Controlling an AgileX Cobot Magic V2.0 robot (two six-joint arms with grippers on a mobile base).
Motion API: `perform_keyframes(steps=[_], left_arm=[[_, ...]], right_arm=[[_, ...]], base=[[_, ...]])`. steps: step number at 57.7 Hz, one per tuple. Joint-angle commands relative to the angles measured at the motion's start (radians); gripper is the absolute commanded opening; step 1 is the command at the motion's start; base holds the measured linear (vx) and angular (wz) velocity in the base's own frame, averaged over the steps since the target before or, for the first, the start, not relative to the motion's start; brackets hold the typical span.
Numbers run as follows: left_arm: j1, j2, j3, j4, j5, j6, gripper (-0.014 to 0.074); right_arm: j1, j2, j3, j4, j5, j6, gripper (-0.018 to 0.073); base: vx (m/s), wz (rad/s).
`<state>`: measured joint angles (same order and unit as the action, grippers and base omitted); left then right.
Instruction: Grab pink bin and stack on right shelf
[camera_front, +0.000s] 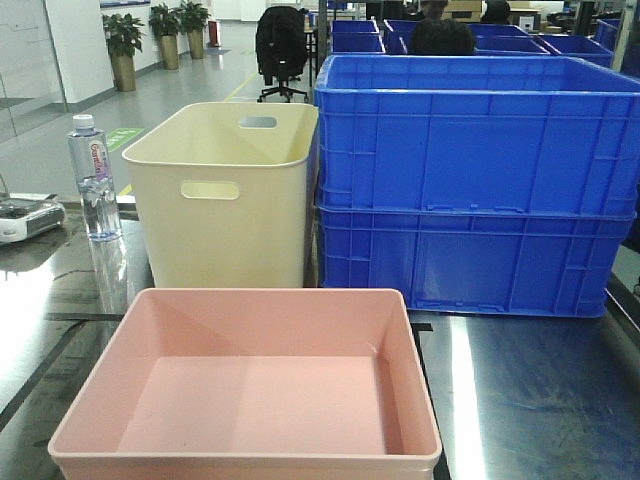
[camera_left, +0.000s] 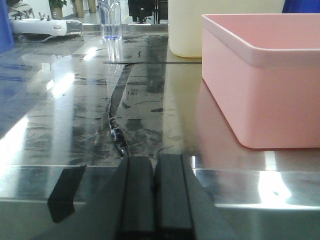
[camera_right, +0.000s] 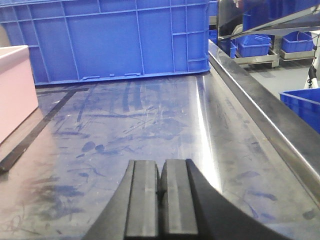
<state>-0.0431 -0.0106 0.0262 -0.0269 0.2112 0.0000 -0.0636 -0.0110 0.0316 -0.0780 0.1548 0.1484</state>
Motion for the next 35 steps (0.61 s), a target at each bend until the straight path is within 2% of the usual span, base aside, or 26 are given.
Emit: perform_keyframes(steps=[1,35], left_arm=[[0.000,-0.003,0.012,-0.005,-0.084,-0.010,-0.0008],[0.000,-0.003,0.012,-0.005,-0.084,-0.010,-0.0008]], right_arm=[[-0.007,-0.003,0.000,-0.001,-0.083,-0.007,-0.0012],[-0.007,-0.003,0.000,-0.001,-0.080,-0.007,-0.0012]], base=[[0.00,0.00],[0.00,0.00]])
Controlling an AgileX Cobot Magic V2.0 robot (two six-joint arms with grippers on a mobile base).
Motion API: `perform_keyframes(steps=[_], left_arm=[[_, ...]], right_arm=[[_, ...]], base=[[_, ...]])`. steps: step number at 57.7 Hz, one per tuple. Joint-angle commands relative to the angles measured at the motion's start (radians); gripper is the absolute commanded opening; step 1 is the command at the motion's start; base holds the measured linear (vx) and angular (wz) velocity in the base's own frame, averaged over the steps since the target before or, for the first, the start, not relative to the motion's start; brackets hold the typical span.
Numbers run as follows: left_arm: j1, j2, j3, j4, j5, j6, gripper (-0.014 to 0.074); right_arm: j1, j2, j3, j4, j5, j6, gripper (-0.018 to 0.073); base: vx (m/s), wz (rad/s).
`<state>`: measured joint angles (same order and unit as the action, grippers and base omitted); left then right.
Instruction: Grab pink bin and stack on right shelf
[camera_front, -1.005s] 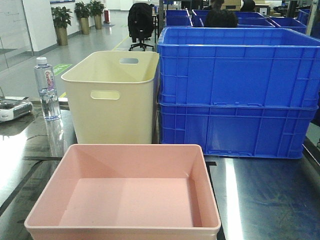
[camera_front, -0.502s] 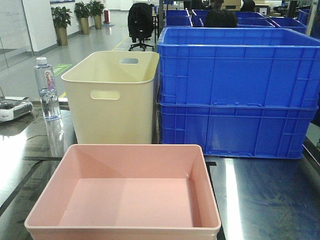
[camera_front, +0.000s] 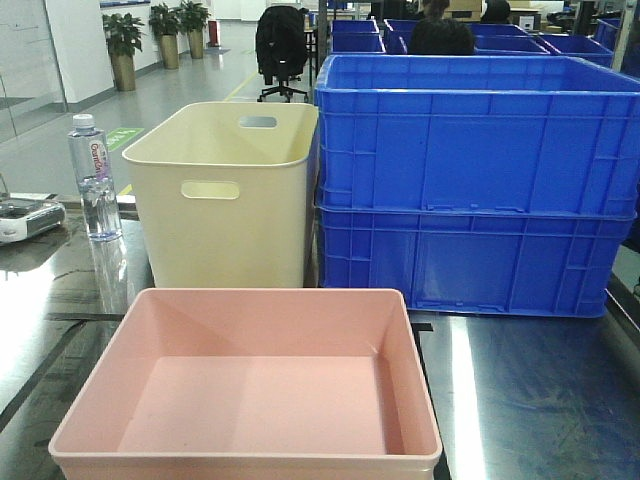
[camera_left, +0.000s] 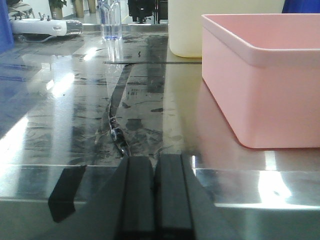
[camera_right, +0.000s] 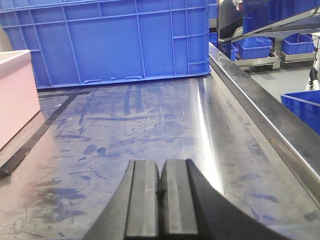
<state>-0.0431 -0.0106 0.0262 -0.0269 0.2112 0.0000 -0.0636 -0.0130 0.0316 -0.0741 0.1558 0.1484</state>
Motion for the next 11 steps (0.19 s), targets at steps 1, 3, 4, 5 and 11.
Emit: perform_keyframes(steps=[1,3,4,5,11], left_arm=[[0.000,-0.003,0.012,-0.005,-0.084,-0.010,-0.0008],[0.000,-0.003,0.012,-0.005,-0.084,-0.010,-0.0008],[0.000,-0.003,0.012,-0.005,-0.084,-0.010,-0.0008],[0.000,-0.003,0.012,-0.005,-0.084,-0.010,-0.0008],[0.000,-0.003,0.012,-0.005,-0.084,-0.010,-0.0008]], right_arm=[[-0.007,-0.001,0.000,-0.004,-0.081,-0.007,-0.0012],[-0.007,-0.001,0.000,-0.004,-0.081,-0.007,-0.0012],[-0.007,-0.001,0.000,-0.004,-0.081,-0.007,-0.0012],[-0.007,-0.001,0.000,-0.004,-0.081,-0.007,-0.0012],[-0.007,-0.001,0.000,-0.004,-0.081,-0.007,-0.0012]], base=[[0.00,0.00],[0.00,0.00],[0.00,0.00],[0.00,0.00],[0.00,0.00]])
